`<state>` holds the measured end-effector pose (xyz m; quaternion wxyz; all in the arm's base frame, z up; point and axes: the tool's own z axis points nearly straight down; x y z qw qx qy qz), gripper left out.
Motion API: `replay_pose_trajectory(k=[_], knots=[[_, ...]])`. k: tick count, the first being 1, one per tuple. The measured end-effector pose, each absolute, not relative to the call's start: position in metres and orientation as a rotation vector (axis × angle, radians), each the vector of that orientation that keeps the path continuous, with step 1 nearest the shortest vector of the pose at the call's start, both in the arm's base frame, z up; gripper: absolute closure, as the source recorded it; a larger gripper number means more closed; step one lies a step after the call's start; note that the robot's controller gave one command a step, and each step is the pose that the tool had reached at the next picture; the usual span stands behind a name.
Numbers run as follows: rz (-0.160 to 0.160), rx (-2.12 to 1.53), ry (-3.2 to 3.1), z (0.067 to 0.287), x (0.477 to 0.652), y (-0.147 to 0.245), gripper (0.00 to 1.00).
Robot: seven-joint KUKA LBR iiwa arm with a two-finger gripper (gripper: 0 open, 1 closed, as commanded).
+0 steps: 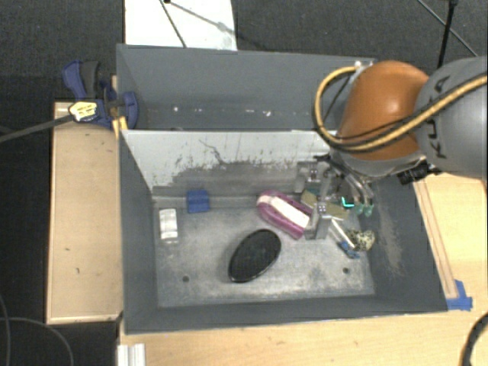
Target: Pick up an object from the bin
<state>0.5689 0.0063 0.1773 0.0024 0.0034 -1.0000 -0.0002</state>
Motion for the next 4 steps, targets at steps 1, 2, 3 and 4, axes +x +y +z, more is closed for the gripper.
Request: replay_pose_trajectory(k=[1, 2, 3, 4], knots=[[-0.001, -0.318, -3.120, 0.096, 0.485, 0.053, 0.00], [-0.002, -0.754, -3.058, 0.143, 0.542, 0.025, 0.00], [0.002, -0.913, -3.012, 0.112, 0.584, -0.038, 0.00], [-0.013, -0.980, -2.991, 0.075, 0.587, -0.065, 0.00]])
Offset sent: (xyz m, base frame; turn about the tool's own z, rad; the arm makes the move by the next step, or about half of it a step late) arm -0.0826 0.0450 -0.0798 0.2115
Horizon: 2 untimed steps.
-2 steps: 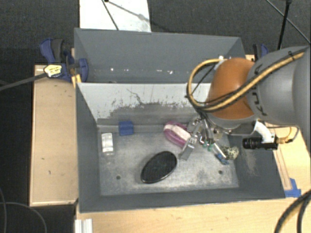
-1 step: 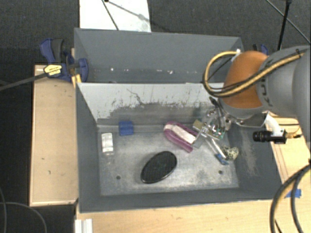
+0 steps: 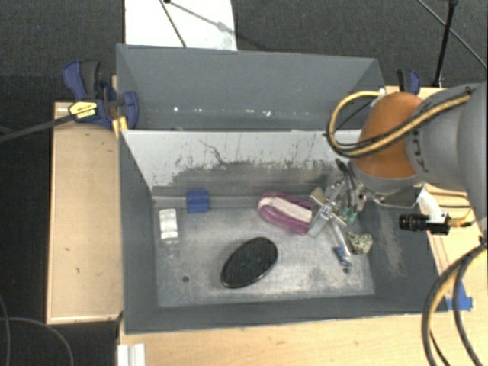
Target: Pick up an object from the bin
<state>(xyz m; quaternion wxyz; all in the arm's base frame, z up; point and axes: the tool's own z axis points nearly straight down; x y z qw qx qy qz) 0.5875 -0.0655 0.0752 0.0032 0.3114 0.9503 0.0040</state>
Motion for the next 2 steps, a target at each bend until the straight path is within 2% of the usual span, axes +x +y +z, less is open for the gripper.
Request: replay_pose_trajectory(k=[1, 2], knots=[[0.006, 0.967, 2.976, 0.074, 0.587, -0.066, 1.00], [0.004, 0.927, 2.992, 0.204, 0.568, -0.059, 1.00]])
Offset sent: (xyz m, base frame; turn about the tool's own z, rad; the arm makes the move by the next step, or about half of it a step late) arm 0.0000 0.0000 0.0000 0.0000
